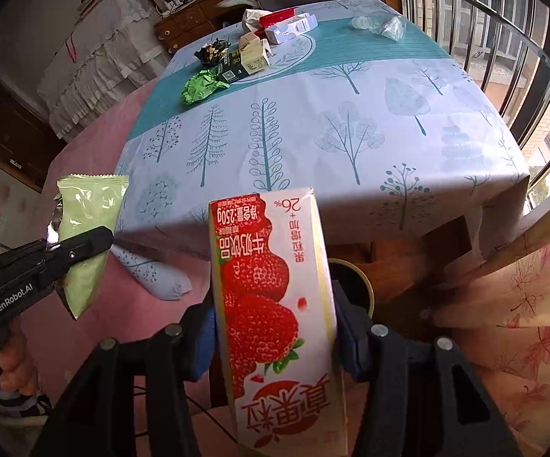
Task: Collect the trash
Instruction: 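Carry the green packet and milk carton in both grippers over the trash bin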
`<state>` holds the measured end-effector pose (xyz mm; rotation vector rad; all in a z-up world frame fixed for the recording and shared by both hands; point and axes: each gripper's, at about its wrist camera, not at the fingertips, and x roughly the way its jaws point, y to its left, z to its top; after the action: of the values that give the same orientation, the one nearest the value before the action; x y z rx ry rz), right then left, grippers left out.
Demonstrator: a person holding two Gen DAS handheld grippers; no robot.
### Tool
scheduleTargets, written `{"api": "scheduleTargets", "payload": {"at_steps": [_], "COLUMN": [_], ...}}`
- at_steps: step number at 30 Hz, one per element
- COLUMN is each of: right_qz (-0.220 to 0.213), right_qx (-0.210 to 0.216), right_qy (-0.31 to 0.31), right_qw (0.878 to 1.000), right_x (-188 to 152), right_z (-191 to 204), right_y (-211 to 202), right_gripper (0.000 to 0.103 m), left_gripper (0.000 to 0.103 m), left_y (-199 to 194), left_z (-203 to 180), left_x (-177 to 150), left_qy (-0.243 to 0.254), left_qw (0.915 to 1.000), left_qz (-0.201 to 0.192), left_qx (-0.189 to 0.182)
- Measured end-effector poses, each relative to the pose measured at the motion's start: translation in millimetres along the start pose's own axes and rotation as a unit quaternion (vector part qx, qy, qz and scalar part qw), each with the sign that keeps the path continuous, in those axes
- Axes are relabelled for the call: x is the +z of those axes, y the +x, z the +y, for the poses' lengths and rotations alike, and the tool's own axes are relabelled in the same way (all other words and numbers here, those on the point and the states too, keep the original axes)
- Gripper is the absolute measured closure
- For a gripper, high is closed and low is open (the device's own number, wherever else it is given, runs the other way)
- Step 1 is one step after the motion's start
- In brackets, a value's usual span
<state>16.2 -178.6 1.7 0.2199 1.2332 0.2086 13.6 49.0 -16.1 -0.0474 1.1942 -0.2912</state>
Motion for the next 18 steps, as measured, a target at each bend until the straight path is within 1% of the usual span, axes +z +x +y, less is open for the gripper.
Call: {"api": "scheduleTargets", "payload": {"at_steps": [5, 9, 13, 18], "right_qz": [0.021, 0.043, 0.064, 0.085], "right_qx": [-0.004, 0.002, 0.005, 0.014], "right_qy": [0.03, 0.06, 0.081, 0.107], "right_qw": [0.999, 0.997, 0.995, 0.991], "right_x": [-28, -49, -68, -86], "right_z": [-14, -28, -44, -73], "right_y": [14, 40, 79, 144], "right_gripper": [0.05, 0.05, 0.05, 0.05], "left_gripper": [0.094, 0.094, 0.094, 0.094], "left_y": [28, 61, 106, 178], "left_z": [-15, -24, -29, -29], "left_x": [-26, -45, -64, -85], "left_qy": [0.007, 0.002, -0.004, -0.019], "left_qw": [0.9993, 0.9977, 0.995, 0.9913], "left_qz": [0.034, 0.066, 0.098, 0.13], "left_qx": [-0.011, -0.014, -0.017, -0.012]}}
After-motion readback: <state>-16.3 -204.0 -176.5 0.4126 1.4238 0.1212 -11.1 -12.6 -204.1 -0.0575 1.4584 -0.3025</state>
